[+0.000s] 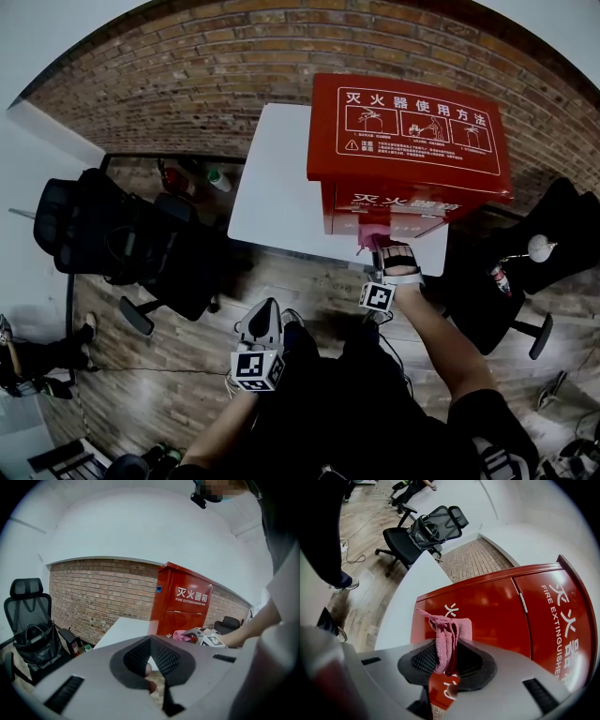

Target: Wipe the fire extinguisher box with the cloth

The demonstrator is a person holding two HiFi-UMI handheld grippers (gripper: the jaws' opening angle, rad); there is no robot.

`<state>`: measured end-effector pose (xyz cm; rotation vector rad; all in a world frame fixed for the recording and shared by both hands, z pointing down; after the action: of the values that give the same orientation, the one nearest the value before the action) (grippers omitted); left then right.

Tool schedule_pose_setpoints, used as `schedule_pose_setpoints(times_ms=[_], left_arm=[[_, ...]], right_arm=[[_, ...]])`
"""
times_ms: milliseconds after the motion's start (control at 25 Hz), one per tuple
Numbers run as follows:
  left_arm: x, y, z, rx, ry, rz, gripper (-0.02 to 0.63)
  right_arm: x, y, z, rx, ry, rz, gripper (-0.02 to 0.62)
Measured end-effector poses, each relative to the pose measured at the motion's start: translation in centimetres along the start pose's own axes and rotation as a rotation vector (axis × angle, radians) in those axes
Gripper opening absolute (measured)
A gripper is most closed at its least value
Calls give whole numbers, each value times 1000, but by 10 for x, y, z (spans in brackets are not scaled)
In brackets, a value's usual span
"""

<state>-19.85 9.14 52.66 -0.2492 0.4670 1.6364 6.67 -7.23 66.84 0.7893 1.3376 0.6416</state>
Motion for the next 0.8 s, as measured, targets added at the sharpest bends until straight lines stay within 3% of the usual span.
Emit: schedule_pose_setpoints(times_ms=[800], left_arm=[[7, 8, 6, -6, 17, -15, 34]], right_arm=[[-31, 36, -1, 7, 6, -91, 103]])
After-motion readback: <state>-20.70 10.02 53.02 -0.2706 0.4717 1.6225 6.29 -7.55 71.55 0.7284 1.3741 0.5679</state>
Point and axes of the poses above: the fingertips, and each gripper's own axes: x backward along the fingers, y to its left, z out of its underside, the point moved 10 cm from there along x, backward along the fingers, and after that the axes turned 6 degrees about -z, right-handed, at the moved point
